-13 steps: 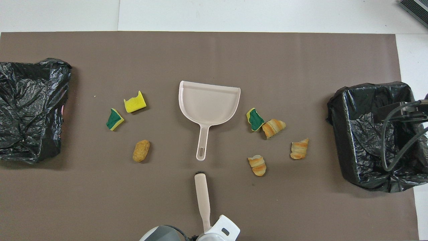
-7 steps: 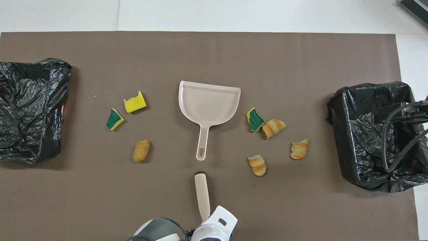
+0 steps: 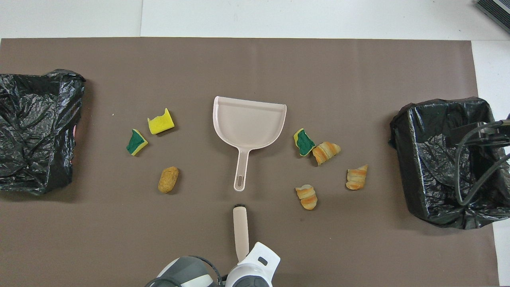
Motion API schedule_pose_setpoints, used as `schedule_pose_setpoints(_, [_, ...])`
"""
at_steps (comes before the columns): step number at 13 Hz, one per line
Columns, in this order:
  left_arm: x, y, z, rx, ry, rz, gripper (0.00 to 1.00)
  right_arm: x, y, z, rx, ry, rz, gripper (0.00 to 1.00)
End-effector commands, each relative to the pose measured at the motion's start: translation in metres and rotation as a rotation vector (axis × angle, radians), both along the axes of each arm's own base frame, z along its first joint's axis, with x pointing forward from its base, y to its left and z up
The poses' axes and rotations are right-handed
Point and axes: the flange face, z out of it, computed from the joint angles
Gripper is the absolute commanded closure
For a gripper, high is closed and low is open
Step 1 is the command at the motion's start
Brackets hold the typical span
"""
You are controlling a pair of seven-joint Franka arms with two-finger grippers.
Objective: Sweep and dump trash in bin
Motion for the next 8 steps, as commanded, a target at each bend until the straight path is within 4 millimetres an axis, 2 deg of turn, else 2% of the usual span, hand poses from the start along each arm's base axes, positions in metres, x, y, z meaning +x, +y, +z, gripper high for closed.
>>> schedule_pose_setpoints(1, [-0.002,0.006,0.007,0.011,0.064,0.022,1.00,-0.008,0.003,0.000,0.013,-0.001,-0.029,0.00])
schedule_pose_setpoints(2, [-0.003,0.009,0.010,0.015,0.070,0.020,1.00,-0.008,0.003,-0.002,0.014,0.003,-0.029,0.00])
schedule_pose_setpoints(3, [0.006,0.015,0.023,0.003,0.073,0.023,1.00,-0.008,0.003,-0.001,0.013,-0.003,-0.031,0.00])
schedule_pose_setpoints(5, [0.038,0.033,0.050,-0.018,0.101,-0.020,1.00,-0.007,0.013,-0.001,0.012,-0.008,-0.049,0.00])
schedule_pose_setpoints(8, [0.100,0.086,0.102,-0.074,0.108,-0.027,1.00,-0.004,0.060,-0.008,0.008,-0.008,-0.093,0.00])
